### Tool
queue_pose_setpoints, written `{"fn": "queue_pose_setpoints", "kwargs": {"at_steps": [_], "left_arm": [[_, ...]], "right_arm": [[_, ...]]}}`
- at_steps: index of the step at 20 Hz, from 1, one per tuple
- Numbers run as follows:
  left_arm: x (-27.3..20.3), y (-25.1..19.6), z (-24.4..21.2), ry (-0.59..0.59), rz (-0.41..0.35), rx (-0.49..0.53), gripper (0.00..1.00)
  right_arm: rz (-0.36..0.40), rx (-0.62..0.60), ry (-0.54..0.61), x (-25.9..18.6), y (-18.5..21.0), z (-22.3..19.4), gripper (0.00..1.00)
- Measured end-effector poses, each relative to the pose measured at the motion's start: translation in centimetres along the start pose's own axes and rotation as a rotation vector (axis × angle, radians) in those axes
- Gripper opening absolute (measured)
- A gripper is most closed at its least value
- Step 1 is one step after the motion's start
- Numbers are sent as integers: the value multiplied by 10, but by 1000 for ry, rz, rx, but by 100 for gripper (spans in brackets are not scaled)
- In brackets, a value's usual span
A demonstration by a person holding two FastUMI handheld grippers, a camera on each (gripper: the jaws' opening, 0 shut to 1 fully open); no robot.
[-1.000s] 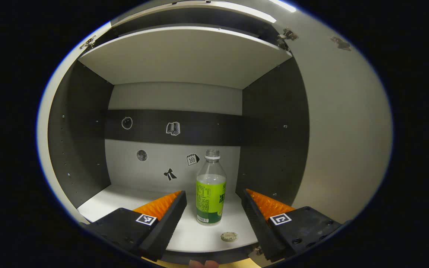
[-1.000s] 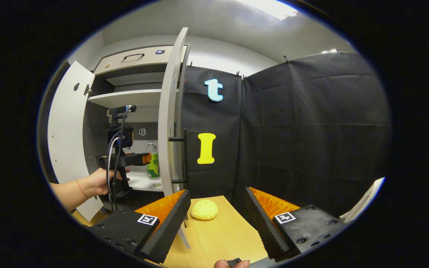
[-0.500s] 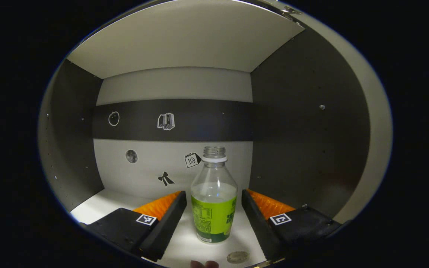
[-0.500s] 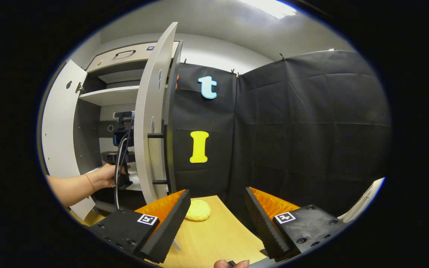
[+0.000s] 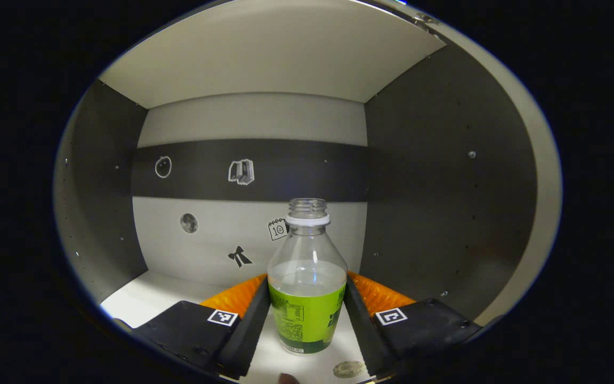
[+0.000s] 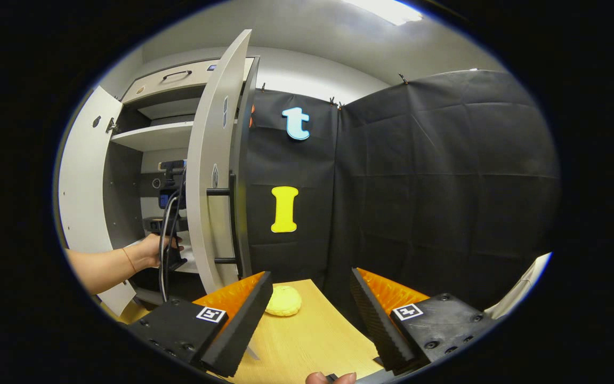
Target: Grasp the bottle in the cabinet with the left hand and place it on the coaster, then close the right door with the right hand and the left door with the left hand.
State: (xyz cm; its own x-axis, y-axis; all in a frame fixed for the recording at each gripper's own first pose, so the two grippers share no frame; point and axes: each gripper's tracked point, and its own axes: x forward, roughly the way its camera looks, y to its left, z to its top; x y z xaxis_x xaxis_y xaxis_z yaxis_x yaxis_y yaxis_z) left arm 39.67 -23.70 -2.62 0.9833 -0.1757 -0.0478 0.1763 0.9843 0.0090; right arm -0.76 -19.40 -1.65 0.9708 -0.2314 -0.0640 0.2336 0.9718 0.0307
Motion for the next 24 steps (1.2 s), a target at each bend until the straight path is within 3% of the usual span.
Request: {"fn": "queue_pose_setpoints", "kwargs": {"at_steps": [8,16,24], "left_arm": [[-129,33,17,-59,-15,-21,78],[-250,63,-5,-66,-8,-46,78],[-344,64,-74,-47,19,-70,79]], "right_arm": [[50,1,-18,5,8,5,98],[96,-21,-38,9,18,7,98],[119,-29,-49,9,21,9,97]]}}
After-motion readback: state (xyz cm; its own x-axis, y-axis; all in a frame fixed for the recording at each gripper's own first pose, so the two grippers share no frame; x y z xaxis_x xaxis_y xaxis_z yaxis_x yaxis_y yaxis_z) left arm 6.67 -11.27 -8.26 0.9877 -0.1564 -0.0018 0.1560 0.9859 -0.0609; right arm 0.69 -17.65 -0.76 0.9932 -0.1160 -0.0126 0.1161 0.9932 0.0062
